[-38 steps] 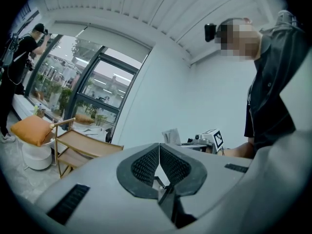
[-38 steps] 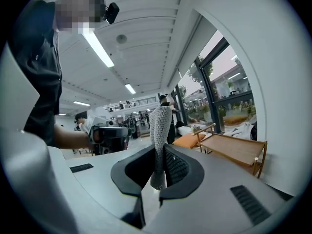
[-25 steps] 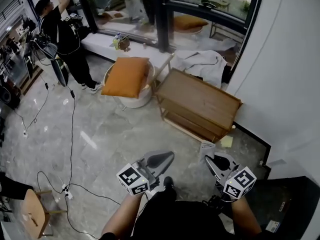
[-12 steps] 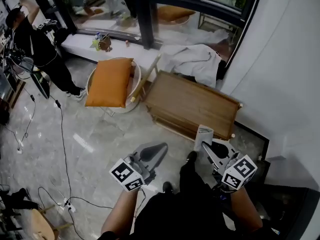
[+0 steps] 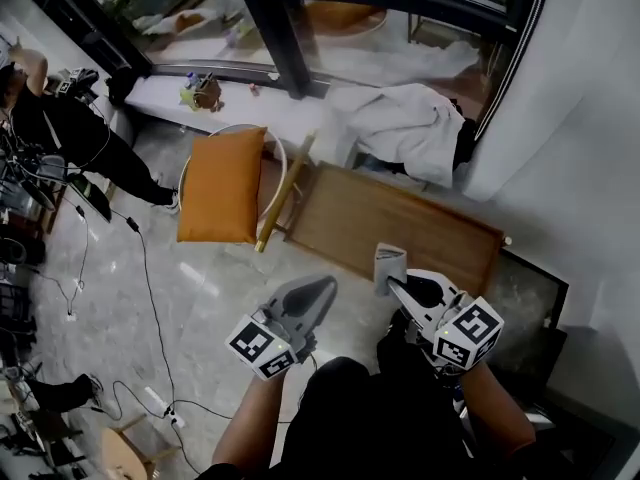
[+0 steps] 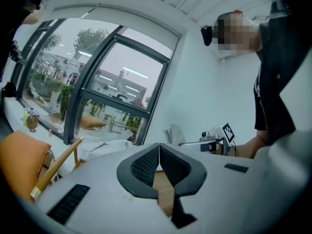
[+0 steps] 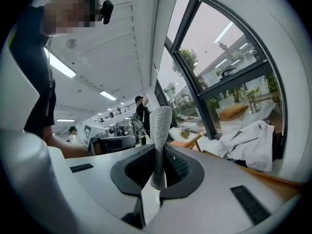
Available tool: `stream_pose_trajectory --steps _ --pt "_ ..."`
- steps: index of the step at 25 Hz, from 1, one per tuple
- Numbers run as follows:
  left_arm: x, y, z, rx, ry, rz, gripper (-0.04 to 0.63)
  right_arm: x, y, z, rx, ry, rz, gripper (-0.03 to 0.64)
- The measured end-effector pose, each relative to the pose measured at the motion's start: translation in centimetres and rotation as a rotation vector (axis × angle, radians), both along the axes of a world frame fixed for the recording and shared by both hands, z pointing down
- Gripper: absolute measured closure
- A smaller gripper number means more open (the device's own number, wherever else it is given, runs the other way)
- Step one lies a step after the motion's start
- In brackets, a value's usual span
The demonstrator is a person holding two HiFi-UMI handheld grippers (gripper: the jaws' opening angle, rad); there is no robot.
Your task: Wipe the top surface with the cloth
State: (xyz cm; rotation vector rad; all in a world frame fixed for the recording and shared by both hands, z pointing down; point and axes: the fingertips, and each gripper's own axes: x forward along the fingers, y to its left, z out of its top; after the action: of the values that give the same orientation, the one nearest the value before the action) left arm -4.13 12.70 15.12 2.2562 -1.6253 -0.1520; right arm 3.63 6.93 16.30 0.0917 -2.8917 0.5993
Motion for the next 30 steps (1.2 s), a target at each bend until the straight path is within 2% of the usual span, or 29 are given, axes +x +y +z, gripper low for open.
stream_pose_trajectory --steps 8,10,13,16,20,26,30 --pt "-5.8 -3.7 2.4 -0.048 0.010 -0.009 0.583 -9.2 -4.2 2.9 -0.007 0.012 -0.040 0.580" --pt "-7.9 -3.9 3.4 -0.052 0.040 -0.016 0.583 -11.9 -5.0 4.3 0.006 0.037 -0.030 0.580" --pt "-10.7 -3.9 5.4 -0.081 0.123 -0.037 0.583 -15.8 -6.6 7.0 0.021 0.093 -0.003 0.580" --pt "-12.5 -4.0 7.2 -0.125 0.146 -0.029 0.583 -18.5 -8.0 10.2 -0.028 0.160 0.039 0.580" --pt "-15.1 -5.8 9.1 -0.149 0.105 -0.024 0.583 -22.3 -10.3 14.5 -0.138 0.180 0.103 0.580" --pt "-17.1 -9.5 12.5 -0.151 -0.037 0.001 0.583 -26.8 -13.5 22.2 -0.310 0.206 0.198 0.580" --pt "-17.8 -11.7 15.5 -0.159 -0.073 -0.007 0.583 -29.0 -14.8 26.6 -0.386 0.262 0.217 0.580"
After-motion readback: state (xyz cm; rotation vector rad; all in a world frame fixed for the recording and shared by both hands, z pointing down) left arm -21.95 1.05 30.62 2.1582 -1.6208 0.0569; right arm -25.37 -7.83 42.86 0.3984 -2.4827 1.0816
